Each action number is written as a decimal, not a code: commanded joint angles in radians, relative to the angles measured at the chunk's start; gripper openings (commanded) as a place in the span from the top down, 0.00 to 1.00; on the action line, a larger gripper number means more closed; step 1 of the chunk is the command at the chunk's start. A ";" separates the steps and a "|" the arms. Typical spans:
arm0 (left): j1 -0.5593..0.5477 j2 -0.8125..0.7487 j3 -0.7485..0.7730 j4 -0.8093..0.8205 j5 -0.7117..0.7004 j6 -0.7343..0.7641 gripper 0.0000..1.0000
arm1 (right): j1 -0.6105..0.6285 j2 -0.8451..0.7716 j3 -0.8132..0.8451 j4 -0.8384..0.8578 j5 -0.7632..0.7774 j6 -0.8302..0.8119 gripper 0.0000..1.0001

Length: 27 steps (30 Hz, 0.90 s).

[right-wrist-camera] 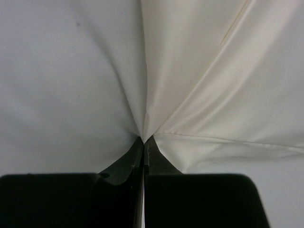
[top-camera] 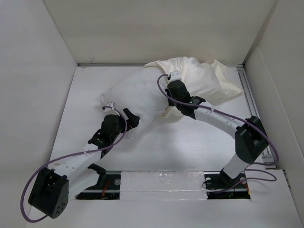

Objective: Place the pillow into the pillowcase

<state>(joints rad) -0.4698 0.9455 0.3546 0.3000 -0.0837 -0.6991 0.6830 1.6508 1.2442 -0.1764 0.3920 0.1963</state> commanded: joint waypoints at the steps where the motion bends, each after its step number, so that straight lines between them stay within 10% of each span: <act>1: 0.002 0.028 0.056 0.027 0.004 0.019 0.00 | 0.088 -0.065 0.064 -0.020 -0.057 -0.041 1.00; 12: 0.002 0.052 0.130 0.045 0.053 0.038 0.00 | 0.220 -0.019 0.149 -0.089 -0.500 -0.126 0.99; 19: -0.010 0.042 0.121 0.053 0.050 0.020 0.00 | 0.211 0.119 0.270 -0.198 -0.480 -0.144 0.59; 22: -0.010 0.023 0.121 0.031 0.026 0.029 0.00 | 0.211 0.031 0.178 -0.131 -0.429 -0.117 0.70; 24: -0.010 0.022 0.103 0.031 0.025 0.029 0.00 | 0.199 -0.020 0.097 -0.071 -0.420 -0.107 0.99; 27: -0.010 0.022 0.103 0.050 0.025 0.029 0.00 | 0.188 -0.049 0.121 -0.090 -0.388 -0.107 1.00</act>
<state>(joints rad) -0.4759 0.9966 0.4271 0.2729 -0.0753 -0.6483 0.8730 1.6684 1.3376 -0.3294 -0.0044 0.0734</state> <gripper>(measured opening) 0.997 0.014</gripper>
